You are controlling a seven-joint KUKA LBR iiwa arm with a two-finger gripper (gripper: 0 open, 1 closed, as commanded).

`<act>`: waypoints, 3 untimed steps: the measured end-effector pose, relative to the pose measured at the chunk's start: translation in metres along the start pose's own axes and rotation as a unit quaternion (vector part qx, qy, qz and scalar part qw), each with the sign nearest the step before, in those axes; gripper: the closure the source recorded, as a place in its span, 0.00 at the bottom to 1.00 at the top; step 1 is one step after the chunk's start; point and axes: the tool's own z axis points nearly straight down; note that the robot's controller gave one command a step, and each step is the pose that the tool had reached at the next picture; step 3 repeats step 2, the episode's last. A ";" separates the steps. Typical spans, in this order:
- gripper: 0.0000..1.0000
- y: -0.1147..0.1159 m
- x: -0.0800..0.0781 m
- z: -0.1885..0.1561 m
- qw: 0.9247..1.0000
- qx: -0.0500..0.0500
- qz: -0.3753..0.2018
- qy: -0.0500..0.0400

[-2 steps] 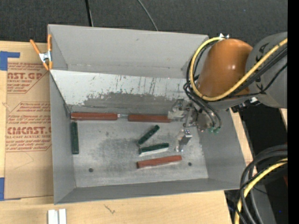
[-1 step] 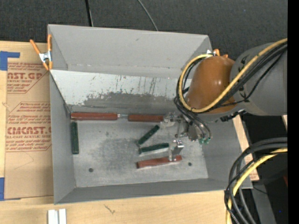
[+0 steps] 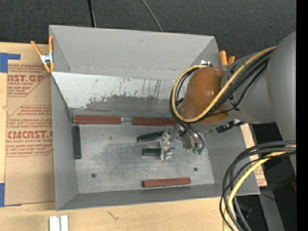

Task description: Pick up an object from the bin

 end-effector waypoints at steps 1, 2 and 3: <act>1.00 0.000 0.000 0.000 1.000 0.000 0.000 0.000; 1.00 0.010 -0.037 -0.167 0.998 0.000 -0.070 -0.003; 1.00 0.010 -0.037 -0.167 0.998 0.000 -0.070 -0.003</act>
Offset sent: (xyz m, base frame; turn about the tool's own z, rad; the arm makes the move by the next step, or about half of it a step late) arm 0.0344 0.0096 0.1644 -0.1386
